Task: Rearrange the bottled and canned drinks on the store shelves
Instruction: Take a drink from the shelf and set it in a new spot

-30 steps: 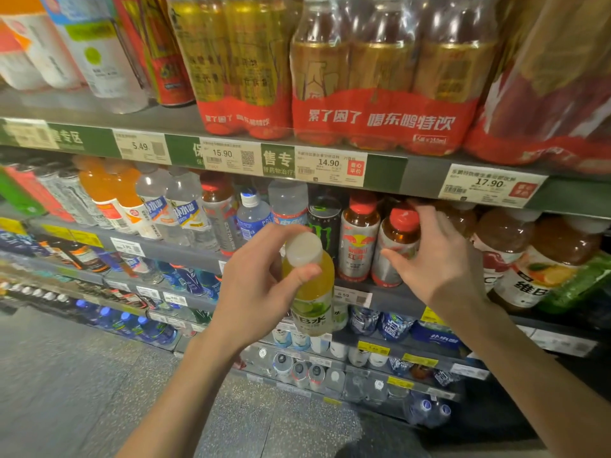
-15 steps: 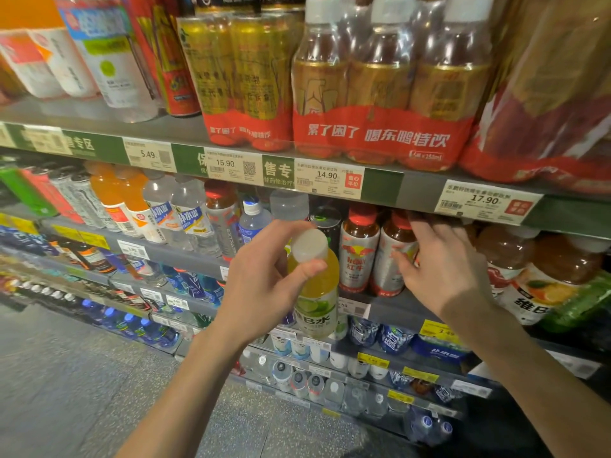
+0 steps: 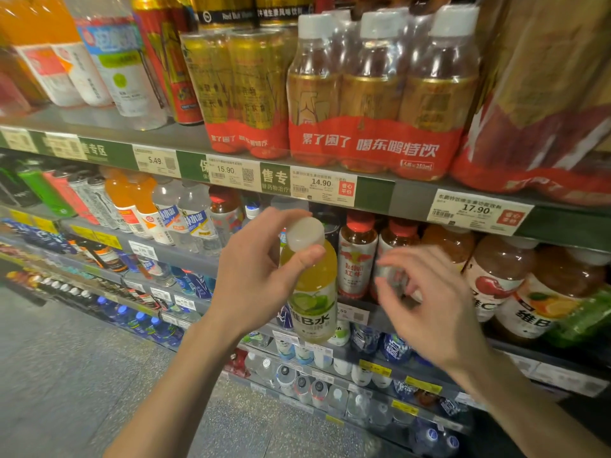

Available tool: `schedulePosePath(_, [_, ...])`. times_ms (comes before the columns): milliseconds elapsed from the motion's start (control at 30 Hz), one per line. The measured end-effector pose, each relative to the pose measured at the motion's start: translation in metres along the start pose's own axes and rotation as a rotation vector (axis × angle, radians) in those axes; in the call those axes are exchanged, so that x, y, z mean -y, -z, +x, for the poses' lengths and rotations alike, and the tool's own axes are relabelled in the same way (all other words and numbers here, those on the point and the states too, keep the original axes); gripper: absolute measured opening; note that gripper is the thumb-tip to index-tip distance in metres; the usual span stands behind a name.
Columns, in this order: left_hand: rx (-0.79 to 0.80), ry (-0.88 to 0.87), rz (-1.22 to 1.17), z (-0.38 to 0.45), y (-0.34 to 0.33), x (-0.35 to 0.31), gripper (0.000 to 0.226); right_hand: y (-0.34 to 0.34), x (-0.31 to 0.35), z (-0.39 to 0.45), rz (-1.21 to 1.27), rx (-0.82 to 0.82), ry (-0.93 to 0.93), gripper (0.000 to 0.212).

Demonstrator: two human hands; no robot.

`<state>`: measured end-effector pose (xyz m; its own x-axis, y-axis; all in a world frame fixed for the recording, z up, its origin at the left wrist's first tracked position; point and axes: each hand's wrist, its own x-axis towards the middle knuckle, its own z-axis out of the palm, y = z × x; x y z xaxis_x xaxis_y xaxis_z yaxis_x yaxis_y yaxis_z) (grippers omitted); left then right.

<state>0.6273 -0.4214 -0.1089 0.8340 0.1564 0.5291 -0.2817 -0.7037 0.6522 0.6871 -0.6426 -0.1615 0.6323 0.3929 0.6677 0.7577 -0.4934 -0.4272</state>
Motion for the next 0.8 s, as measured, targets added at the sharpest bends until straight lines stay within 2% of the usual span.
schedulePosePath(67, [-0.007, 0.003, 0.002, -0.001, 0.002, -0.005, 0.037, -0.003, 0.019, -0.004, 0.272, 0.184, -0.117, 0.04])
schedulePosePath(133, [-0.019, 0.018, -0.002, -0.001, 0.006, -0.009, 0.038, -0.009, 0.035, -0.002, 0.494, 0.394, -0.279, 0.067])
schedulePosePath(167, [-0.027, 0.026, -0.005, -0.001, 0.008, -0.012, 0.038, -0.013, 0.038, 0.0, 0.57, 0.445, -0.319, 0.078])
schedulePosePath(267, [-0.038, 0.036, -0.024, -0.003, 0.014, -0.017, 0.034, -0.026, 0.047, 0.014, 0.692, 0.427, -0.373, 0.081])
schedulePosePath(467, [-0.002, 0.072, -0.063, -0.012, 0.044, -0.002, 0.041, -0.049, 0.072, 0.031, 0.636, 0.323, -0.299, 0.056])
schedulePosePath(700, [0.152, 0.077, -0.106, -0.037, 0.113, 0.056, 0.07, -0.105, 0.118, 0.038, 0.566, 0.28, -0.304, 0.071])
schedulePosePath(800, [0.183, 0.097, -0.107, -0.047, 0.142, 0.085, 0.077, -0.129, 0.143, 0.045, 0.615, 0.263, -0.342, 0.065])
